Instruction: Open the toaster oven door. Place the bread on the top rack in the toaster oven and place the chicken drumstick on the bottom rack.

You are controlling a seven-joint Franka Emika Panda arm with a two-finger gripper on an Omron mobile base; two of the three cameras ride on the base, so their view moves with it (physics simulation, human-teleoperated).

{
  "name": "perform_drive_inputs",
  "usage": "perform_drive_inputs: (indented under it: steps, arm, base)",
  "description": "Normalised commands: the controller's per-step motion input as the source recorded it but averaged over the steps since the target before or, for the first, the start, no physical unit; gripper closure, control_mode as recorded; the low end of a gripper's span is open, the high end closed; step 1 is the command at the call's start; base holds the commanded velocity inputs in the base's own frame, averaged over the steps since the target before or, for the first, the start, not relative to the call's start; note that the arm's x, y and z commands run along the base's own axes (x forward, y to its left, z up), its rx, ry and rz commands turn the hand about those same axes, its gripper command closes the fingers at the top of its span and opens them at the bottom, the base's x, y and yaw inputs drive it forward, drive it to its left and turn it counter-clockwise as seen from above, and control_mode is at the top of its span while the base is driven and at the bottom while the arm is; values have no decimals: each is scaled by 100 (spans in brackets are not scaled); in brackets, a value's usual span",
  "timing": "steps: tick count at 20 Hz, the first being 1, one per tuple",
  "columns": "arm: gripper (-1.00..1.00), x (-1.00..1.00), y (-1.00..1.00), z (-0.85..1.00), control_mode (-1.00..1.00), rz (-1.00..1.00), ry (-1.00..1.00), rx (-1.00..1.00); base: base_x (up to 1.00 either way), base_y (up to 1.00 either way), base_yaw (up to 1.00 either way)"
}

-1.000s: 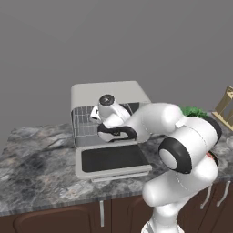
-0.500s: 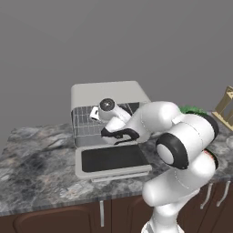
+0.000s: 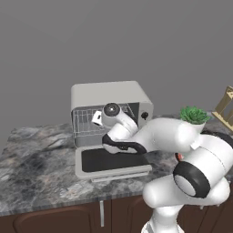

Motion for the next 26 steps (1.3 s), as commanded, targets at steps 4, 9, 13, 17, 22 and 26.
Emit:
perform_drive_inputs:
  steps: [4,9,13,17,22,26]
  arm:
    - [-100,25,0,9,-100,0,0,0]
    - [-100,-14,0,0,-100,21,0,0]
    - [-100,-47,0,-1,-100,41,-2,0]
    - [-100,34,11,-32,-100,24,0,-4]
    - [-100,37,8,-14,-100,13,0,-5]
    - [-100,26,0,-3,-100,10,-3,-4]
  base:
    - [0,0,0]
    - [0,0,0]
    - [0,0,0]
    - [0,0,0]
    - [0,0,0]
    - [0,0,0]
